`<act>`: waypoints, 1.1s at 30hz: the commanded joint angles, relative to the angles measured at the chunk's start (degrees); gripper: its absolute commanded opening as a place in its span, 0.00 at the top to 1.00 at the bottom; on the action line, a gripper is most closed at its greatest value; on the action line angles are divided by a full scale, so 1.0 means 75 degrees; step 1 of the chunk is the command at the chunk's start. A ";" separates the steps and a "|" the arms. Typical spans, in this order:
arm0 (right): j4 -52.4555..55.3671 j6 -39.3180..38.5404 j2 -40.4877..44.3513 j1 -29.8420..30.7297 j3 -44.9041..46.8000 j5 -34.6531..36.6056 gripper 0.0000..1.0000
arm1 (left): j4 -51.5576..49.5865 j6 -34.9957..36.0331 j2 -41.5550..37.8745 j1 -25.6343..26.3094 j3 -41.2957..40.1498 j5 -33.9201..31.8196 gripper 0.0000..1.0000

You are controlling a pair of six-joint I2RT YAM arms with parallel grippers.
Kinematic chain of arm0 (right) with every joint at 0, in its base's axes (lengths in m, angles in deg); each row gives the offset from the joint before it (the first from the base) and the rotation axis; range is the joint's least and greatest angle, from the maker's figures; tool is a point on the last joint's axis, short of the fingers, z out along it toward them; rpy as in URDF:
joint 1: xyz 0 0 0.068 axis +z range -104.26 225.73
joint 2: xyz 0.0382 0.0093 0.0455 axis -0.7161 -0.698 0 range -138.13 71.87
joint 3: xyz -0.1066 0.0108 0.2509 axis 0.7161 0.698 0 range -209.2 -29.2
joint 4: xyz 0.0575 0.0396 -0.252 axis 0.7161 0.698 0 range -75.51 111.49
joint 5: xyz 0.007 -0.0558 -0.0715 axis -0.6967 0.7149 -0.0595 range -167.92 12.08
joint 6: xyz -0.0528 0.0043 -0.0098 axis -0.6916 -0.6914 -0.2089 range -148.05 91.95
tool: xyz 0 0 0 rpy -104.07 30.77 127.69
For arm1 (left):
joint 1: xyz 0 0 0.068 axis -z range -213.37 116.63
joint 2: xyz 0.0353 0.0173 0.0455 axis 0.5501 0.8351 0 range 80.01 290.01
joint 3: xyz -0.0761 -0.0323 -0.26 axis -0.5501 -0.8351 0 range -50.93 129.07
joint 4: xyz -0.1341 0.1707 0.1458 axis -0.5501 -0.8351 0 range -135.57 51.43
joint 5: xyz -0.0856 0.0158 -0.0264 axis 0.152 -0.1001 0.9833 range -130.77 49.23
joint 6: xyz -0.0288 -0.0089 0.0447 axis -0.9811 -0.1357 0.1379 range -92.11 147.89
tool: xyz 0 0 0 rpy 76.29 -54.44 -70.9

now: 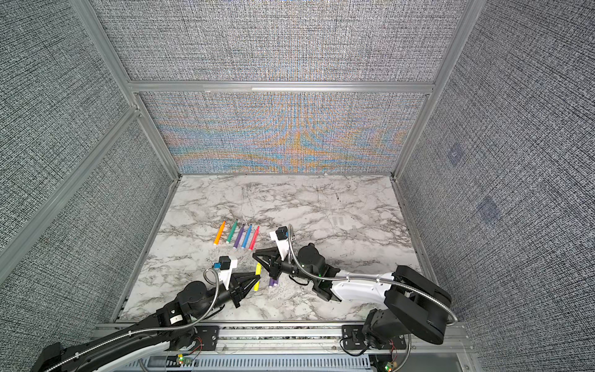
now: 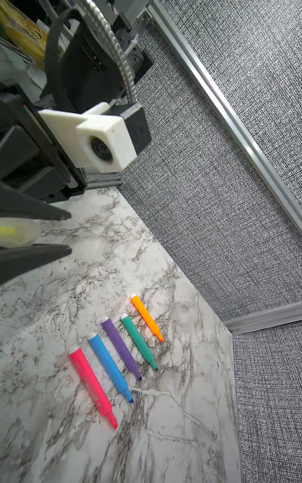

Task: Remove pen caps from pens
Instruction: Open the pen cap on the pen, then place the pen at the center of the table.

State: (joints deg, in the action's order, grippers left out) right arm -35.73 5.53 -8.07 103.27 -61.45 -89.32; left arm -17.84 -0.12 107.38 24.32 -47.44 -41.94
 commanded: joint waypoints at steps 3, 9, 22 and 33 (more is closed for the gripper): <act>0.0318 -0.0909 0.0486 -0.0020 -0.0825 0.0500 1.00 | -0.0338 -0.0007 0.0336 -0.0016 0.0039 -0.0403 0.99; 0.0969 -0.1397 0.1100 -0.0030 -0.1698 0.0704 1.00 | -0.0420 0.0063 0.1075 -0.0016 0.0232 -0.0301 1.00; 0.2585 -0.2116 0.3506 -0.0760 -0.2170 0.1036 1.00 | -0.0882 -0.0103 0.2962 -0.0016 0.1035 -0.0831 0.99; 0.7024 -0.3637 0.3344 -0.1056 -0.2715 0.5652 1.00 | -0.4575 0.0028 0.5769 -0.0793 0.4615 -0.2649 0.97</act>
State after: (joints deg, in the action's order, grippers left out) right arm 7.24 -19.28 17.66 96.17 -83.35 -57.80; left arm -42.39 -2.00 145.94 20.58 -17.17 -58.68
